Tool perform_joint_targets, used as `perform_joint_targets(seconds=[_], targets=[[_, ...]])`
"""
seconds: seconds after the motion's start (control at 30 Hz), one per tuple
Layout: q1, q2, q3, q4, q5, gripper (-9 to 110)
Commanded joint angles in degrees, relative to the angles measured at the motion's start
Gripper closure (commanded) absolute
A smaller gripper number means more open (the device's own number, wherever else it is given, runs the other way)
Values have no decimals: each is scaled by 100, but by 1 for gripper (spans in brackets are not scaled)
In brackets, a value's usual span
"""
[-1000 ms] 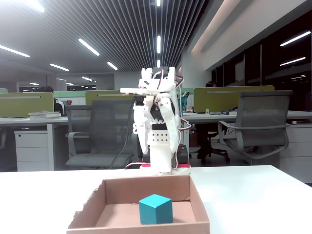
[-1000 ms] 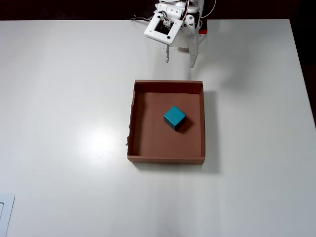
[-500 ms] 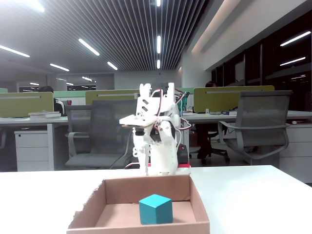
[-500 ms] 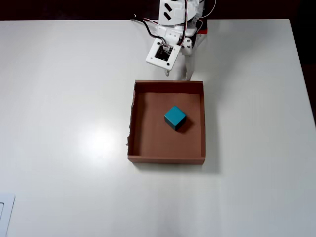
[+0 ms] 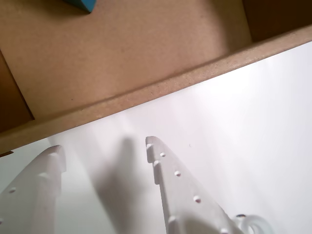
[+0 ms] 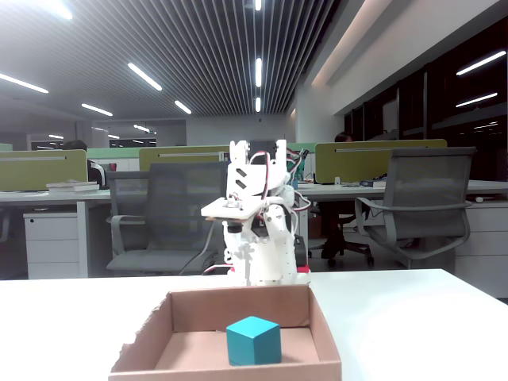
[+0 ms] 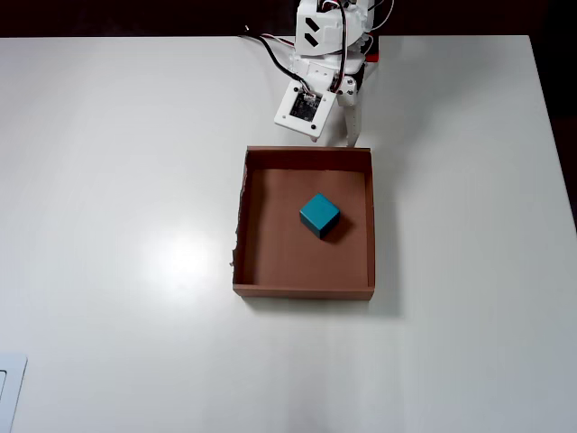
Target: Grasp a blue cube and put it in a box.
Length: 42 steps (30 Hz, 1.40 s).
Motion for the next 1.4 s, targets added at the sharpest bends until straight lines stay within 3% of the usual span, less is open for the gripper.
perform_joint_targets(seconds=[0.0, 0.47, 1.37], targets=[[-62, 44, -26, -9, 18, 81], [-105, 44, -26, 44, 18, 76], [-114, 44, -26, 44, 18, 76]])
